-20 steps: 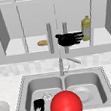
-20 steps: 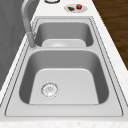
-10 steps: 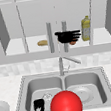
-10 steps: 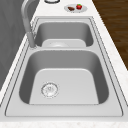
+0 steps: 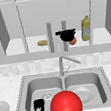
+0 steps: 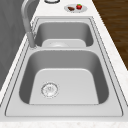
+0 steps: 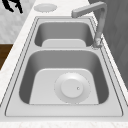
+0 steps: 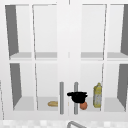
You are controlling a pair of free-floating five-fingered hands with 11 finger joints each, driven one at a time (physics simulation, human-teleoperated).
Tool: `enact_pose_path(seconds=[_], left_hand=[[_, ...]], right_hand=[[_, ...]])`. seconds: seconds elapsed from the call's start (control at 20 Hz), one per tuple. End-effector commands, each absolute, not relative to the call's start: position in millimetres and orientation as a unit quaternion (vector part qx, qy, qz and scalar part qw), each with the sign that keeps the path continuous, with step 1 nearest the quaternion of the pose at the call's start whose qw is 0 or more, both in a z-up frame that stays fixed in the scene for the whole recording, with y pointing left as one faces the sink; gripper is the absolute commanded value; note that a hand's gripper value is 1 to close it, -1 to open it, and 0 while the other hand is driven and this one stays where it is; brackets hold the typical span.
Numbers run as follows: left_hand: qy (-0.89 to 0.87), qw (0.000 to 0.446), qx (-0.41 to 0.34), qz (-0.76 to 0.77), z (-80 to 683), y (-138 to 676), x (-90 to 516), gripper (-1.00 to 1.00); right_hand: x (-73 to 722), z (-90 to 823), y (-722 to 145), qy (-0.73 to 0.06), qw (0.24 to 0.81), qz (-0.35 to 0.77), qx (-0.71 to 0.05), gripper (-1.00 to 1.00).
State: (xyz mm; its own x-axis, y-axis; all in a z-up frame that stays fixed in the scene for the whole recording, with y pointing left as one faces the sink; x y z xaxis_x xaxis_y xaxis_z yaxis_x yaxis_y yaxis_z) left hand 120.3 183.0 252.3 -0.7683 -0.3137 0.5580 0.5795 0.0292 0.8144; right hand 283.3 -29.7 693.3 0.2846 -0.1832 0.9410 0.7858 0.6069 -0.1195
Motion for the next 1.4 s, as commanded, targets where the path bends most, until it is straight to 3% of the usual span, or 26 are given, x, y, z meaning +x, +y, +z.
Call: enact_pose_path(seconds=[0.0,0.55,1.35], left_hand=[[-0.64,0.324,-0.104,-0.689,252.3,183.0,120.3,0.0],[-0.64,0.324,-0.104,-0.689,252.3,183.0,120.3,0.0],[-0.64,0.324,-0.104,-0.689,252.3,183.0,120.3,0.0]], right_hand=[[298.2,688.1,-26.2,-0.495,0.754,-0.314,-0.296,1.0],[240.3,660.7,-33.3,-0.528,0.71,-0.311,-0.346,1.0],[152.0,647.4,-86.4,-0.592,0.697,-0.289,-0.283,1.0]])
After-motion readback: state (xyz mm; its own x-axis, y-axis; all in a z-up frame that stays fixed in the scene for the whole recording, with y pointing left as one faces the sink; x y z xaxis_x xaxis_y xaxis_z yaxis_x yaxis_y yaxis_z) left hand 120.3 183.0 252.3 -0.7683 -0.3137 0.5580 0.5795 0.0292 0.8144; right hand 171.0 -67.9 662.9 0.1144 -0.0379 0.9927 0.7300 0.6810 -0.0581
